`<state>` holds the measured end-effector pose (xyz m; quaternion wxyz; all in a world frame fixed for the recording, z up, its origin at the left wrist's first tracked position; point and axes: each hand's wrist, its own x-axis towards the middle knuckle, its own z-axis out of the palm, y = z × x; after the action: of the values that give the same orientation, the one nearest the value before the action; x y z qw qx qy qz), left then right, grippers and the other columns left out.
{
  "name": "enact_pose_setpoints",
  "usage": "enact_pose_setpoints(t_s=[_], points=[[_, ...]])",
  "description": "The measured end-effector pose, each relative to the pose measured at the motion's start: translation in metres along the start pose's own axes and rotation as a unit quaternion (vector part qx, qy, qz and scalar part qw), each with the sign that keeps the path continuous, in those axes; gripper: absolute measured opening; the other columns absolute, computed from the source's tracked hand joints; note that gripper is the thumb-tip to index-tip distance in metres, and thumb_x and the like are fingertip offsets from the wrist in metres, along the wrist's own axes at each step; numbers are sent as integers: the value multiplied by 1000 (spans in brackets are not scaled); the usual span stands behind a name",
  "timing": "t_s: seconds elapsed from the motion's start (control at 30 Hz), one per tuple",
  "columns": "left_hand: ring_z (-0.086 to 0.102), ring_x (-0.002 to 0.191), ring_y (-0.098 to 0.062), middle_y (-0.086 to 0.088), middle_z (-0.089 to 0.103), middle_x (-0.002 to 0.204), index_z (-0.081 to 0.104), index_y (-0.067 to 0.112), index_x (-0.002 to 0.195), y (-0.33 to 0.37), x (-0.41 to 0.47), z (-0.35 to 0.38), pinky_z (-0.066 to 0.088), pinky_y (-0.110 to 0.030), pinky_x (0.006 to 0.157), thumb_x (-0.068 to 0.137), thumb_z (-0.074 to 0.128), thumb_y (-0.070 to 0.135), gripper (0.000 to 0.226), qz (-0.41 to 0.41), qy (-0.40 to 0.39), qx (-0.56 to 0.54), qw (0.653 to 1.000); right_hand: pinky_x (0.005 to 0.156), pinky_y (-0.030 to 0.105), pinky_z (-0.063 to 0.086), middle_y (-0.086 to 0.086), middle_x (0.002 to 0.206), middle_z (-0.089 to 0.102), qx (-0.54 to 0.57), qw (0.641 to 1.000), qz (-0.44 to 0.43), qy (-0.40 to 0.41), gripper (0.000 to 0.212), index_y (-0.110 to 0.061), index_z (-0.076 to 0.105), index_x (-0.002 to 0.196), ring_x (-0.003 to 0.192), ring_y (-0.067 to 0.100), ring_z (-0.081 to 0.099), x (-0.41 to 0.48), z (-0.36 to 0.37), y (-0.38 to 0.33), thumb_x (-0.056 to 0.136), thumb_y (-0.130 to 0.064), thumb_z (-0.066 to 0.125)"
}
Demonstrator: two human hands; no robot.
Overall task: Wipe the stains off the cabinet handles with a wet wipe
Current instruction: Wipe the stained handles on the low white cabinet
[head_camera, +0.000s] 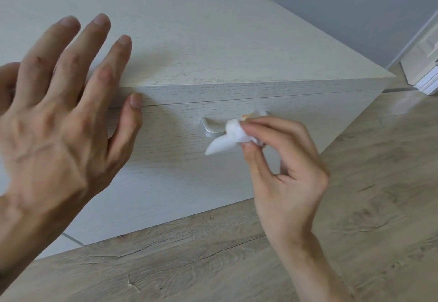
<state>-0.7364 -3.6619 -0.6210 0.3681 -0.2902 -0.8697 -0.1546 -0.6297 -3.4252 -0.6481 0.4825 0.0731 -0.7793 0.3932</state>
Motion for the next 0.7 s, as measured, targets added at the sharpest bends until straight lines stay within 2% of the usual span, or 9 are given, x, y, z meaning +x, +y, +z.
enact_pose_setpoints(t_s=[0.1,0.2,0.27,0.33,0.37,0.5,0.63,0.7], points=[[15,162,-28,0,17,175,32,18,165,1,0,-1,32,-69,119,114,26,41,56,-19,-4,-15,1000,90,19,53,15,106,71,-32,999,-10,-16,18,2,79,108,104,20,71,0,15,0,93,9,72],[16,162,-26,5,16,174,32,21,164,2,2,-1,31,-69,120,113,27,44,56,-27,3,-25,999,86,28,58,13,107,72,-66,997,-39,-19,15,-1,80,108,102,27,71,0,19,-1,95,-4,73],[14,162,-32,0,14,175,25,23,166,-3,2,2,23,-72,123,114,26,49,58,-18,-24,-25,999,81,35,60,11,106,74,-87,994,-62,-18,12,-3,82,106,98,28,70,2,20,1,96,-8,78],[9,161,-41,-10,11,175,16,25,168,-8,2,5,14,-73,125,113,20,56,63,-4,-61,-27,998,80,37,60,9,104,74,-95,993,-72,-18,12,-3,82,105,97,27,70,4,16,7,94,-7,81],[9,162,-40,-10,12,175,16,25,168,-7,3,5,14,-72,125,113,20,56,64,-7,-62,-26,998,81,37,61,8,104,74,-94,993,-66,-16,13,-3,81,105,99,27,71,5,11,11,93,-7,81],[23,159,-28,-3,26,172,38,17,161,5,2,-4,34,-70,116,113,33,41,54,-23,17,7,1000,86,35,61,7,105,73,-76,997,-22,4,15,-2,81,106,103,27,73,6,0,15,91,-5,81],[24,158,-28,-4,28,171,39,15,160,6,2,-5,36,-70,115,113,33,40,54,-17,15,7,1000,85,31,60,7,102,74,-63,995,-77,-32,12,-3,82,104,98,21,72,7,21,2,92,-2,81],[25,158,-28,-4,28,171,39,15,160,6,2,-5,35,-70,115,113,33,40,54,-20,13,8,1000,88,30,60,7,103,74,-71,994,-77,-32,13,-2,81,105,101,21,73,7,16,5,92,-3,81]])
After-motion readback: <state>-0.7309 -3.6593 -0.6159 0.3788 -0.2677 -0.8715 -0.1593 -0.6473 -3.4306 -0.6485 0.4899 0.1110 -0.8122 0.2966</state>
